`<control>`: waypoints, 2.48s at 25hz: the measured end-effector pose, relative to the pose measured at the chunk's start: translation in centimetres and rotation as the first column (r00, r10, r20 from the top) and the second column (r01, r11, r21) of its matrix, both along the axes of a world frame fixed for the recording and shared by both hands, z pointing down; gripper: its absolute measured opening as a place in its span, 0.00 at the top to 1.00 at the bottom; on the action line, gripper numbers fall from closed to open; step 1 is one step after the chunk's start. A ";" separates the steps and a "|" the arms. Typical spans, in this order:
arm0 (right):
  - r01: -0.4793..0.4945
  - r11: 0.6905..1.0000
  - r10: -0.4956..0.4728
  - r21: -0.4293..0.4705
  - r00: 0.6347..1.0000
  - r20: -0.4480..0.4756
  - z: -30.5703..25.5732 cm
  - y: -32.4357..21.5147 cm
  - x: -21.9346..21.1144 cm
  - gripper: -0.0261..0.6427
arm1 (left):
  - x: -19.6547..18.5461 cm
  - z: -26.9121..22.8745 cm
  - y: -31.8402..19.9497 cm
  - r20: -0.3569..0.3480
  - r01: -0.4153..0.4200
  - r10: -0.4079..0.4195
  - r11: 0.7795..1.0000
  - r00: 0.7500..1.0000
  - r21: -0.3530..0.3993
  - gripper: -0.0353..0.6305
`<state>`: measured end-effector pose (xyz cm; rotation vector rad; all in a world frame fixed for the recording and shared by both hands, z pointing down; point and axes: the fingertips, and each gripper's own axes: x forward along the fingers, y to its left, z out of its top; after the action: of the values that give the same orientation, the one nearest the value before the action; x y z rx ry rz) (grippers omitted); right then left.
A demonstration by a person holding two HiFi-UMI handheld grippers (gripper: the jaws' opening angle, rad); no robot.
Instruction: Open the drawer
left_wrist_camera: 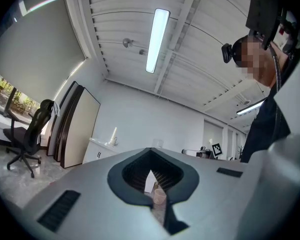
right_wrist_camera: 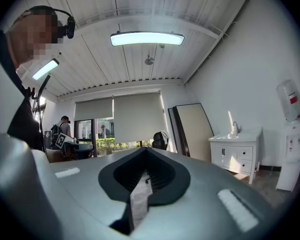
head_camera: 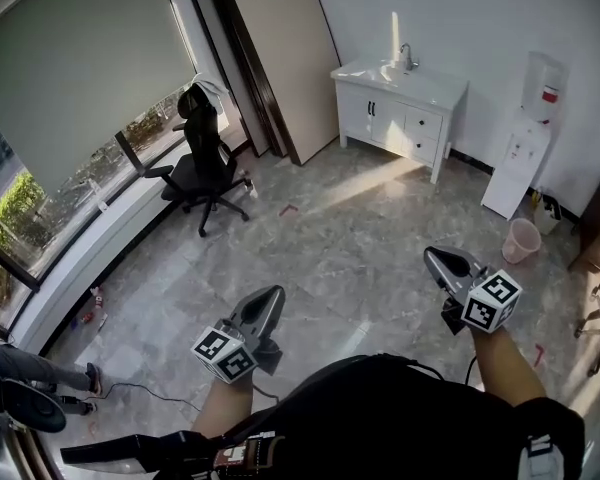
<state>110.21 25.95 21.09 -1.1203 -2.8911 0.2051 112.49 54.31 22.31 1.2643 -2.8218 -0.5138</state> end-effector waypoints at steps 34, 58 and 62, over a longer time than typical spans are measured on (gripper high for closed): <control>-0.111 0.994 0.111 -0.001 0.993 -0.029 -0.6 16.7 -32.1 0.96 | -34.6 -0.4 18.3 -0.027 -0.060 0.059 0.998 0.998 -0.012 0.96; 0.060 0.998 -0.060 -0.004 0.998 -0.008 -1.2 2.8 -58.1 0.96 | -55.6 -1.1 2.7 0.006 0.075 -0.075 0.997 0.997 -0.001 0.96; 0.043 0.999 -0.043 0.005 0.999 -0.009 -0.9 1.9 -60.2 0.96 | -58.6 -1.0 1.9 -0.001 0.057 -0.057 0.998 0.998 -0.006 0.96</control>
<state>50.02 27.84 20.24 -1.1765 -2.8554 0.1999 53.92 56.20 21.31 1.1855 -2.8635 -0.5067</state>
